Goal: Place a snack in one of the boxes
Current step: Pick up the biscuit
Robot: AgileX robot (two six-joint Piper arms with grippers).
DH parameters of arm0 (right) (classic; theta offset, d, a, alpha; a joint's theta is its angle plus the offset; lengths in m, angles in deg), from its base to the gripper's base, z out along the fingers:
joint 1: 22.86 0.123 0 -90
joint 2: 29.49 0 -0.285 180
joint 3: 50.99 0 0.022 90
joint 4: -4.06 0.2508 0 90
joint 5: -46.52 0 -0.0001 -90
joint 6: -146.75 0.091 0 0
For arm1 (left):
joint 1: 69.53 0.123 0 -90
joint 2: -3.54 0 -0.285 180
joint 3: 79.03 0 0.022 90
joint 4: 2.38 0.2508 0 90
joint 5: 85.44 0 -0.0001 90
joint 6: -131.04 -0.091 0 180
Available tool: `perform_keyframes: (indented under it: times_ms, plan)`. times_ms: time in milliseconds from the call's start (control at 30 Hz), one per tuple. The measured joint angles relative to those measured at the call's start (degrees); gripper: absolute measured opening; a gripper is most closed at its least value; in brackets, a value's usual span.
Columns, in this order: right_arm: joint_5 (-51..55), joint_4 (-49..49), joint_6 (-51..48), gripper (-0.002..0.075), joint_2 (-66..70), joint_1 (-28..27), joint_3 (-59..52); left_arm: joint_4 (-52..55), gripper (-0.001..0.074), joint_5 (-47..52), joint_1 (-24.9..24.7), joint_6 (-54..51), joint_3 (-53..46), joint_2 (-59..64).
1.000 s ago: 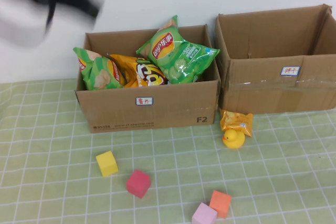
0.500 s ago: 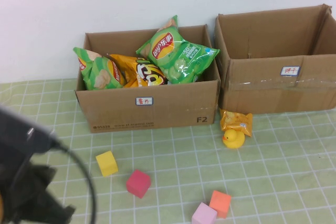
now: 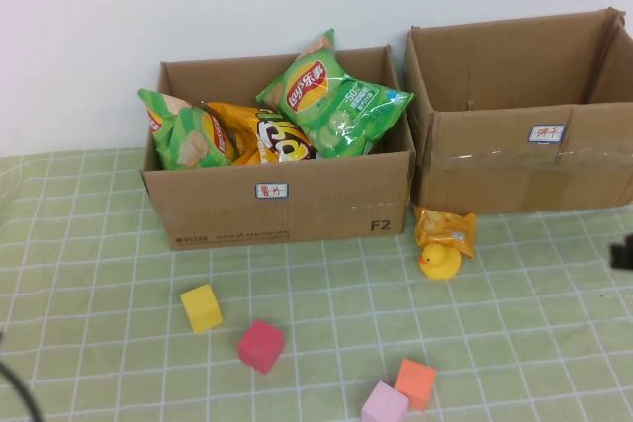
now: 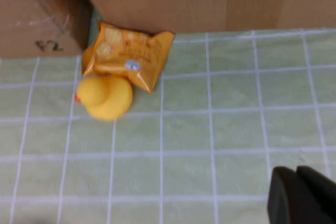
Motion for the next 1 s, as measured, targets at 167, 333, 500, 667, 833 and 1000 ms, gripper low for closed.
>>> perform_keyframes:
  times_ms: [167,333,500,667,833,1000]
  plan:
    - [0.97,3.22,0.0,-0.0002,9.3,0.45,6.83,0.09,0.0029,5.71,0.0,-1.66,-0.13,-4.26]
    - [1.47,4.1,-2.53,-0.0002,17.42,4.88,14.05,0.74,0.0029,3.71,0.0,-0.89,-2.24,-7.56]
    - [-5.21,4.14,-11.18,-0.0002,25.32,11.35,19.17,0.83,0.0029,-2.58,0.0,-0.63,-5.04,-8.69]
    - [-14.75,4.34,-14.8,-0.0002,32.82,14.17,21.37,0.95,0.0029,-4.31,0.0,-0.63,-5.13,-8.8]
    - [-19.04,5.21,-11.83,-0.0002,38.48,14.4,23.95,0.95,0.0029,-4.31,0.0,-0.63,-5.13,-8.8]
    - [-21.49,5.23,-6.22,-0.0002,42.46,14.51,27.4,1.04,0.0029,-4.4,0.0,-0.63,-5.13,-8.8]
